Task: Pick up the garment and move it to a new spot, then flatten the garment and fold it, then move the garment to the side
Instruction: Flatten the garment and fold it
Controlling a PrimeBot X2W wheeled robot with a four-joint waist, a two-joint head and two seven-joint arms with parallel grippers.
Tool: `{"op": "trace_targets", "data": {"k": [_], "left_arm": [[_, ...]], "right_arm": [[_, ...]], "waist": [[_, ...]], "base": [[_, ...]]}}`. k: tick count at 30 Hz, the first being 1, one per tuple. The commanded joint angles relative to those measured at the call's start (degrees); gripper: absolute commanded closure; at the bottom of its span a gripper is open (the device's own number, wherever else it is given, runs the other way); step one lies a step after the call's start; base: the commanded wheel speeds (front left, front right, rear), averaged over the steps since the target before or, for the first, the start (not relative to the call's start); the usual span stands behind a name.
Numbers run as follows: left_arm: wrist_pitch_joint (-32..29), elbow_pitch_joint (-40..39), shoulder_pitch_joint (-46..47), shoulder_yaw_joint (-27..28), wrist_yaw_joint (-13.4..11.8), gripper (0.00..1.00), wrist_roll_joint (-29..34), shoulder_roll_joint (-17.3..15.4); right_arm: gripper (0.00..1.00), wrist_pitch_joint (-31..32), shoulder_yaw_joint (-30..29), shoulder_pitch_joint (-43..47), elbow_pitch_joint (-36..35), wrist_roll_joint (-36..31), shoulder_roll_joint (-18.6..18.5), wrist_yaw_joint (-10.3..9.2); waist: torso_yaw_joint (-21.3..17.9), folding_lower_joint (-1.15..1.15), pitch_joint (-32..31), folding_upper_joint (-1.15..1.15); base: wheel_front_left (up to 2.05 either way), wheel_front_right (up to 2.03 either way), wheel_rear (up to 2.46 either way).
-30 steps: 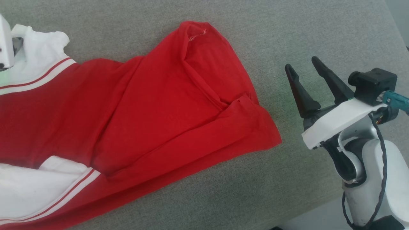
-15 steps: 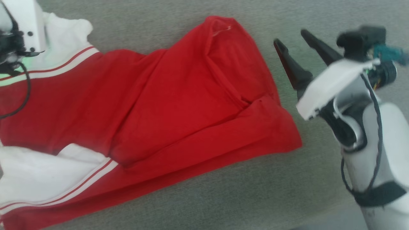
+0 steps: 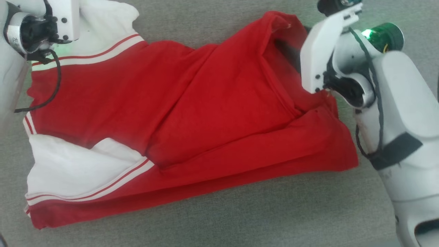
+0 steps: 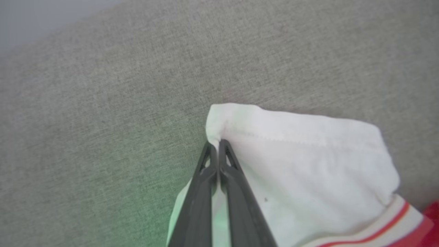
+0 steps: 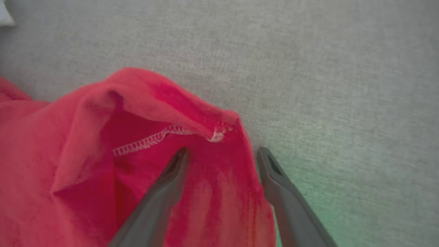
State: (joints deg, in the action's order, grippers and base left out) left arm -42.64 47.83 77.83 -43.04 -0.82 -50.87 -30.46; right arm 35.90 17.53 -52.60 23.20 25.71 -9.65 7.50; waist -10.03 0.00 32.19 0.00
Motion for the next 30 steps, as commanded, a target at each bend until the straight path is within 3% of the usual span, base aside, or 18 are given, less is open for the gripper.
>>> {"op": "trace_targets", "data": {"k": [1, 5, 6, 7, 8, 18, 24, 30], "left_arm": [[0.5, 0.9, 0.4, -0.2, 0.3, 1.00, 0.0, 0.2], [1.6, 2.8, 0.9, -0.4, 1.2, 1.00, 0.0, 1.3], [2.0, 3.2, 1.1, -0.5, 1.5, 1.00, 0.1, 1.5], [2.6, 3.5, 1.4, -0.4, 1.7, 1.00, 0.1, 1.8], [3.3, 4.4, 1.6, -0.5, 2.1, 1.00, 0.1, 2.4], [6.7, 7.8, 4.0, -0.1, 4.2, 1.00, -0.1, 3.5], [6.0, 7.6, 4.4, -0.2, 5.5, 1.00, -1.1, 3.5], [3.3, 4.2, 2.1, -1.1, 5.2, 1.00, -1.2, 2.8]], "right_arm": [[0.00, 1.5, 0.2, -1.5, 1.8, 0.6, 0.4, -0.02], [0.00, 6.0, 2.4, -4.2, 7.6, 1.2, 1.4, -0.01], [0.10, 6.8, 3.0, -4.9, 8.7, 1.3, 1.5, -0.01], [0.95, 7.2, 3.4, -5.5, 9.6, 1.6, 1.5, -0.01], [1.00, 8.1, 4.5, -6.5, 11.2, 1.6, 1.3, -0.01], [1.00, 3.7, 5.7, -7.8, 11.1, 4.0, -2.0, -0.04], [1.00, 1.8, 6.5, -5.8, 8.5, 5.7, -5.2, -0.03], [1.00, 1.4, 6.5, -2.5, 4.6, 7.4, -8.6, -0.03]], "waist": [[0.6, 0.00, 0.3, 0.00], [1.3, 0.00, 0.4, 0.00], [1.4, 0.00, 0.4, 0.00], [1.5, 0.00, 0.4, 0.00], [1.8, 0.00, 0.4, 0.00], [3.1, 0.00, -2.0, 0.00], [4.6, 0.00, -4.5, 0.00], [6.5, 0.00, -7.2, 0.00]], "base": [[0.00, 0.00, 0.00], [0.00, 0.00, 0.00], [0.00, 0.00, 0.00], [0.00, 0.00, 0.00], [0.00, 0.00, 0.00], [0.00, 0.00, 0.00], [0.00, 0.00, 0.00], [0.00, 0.00, 0.00]]}}
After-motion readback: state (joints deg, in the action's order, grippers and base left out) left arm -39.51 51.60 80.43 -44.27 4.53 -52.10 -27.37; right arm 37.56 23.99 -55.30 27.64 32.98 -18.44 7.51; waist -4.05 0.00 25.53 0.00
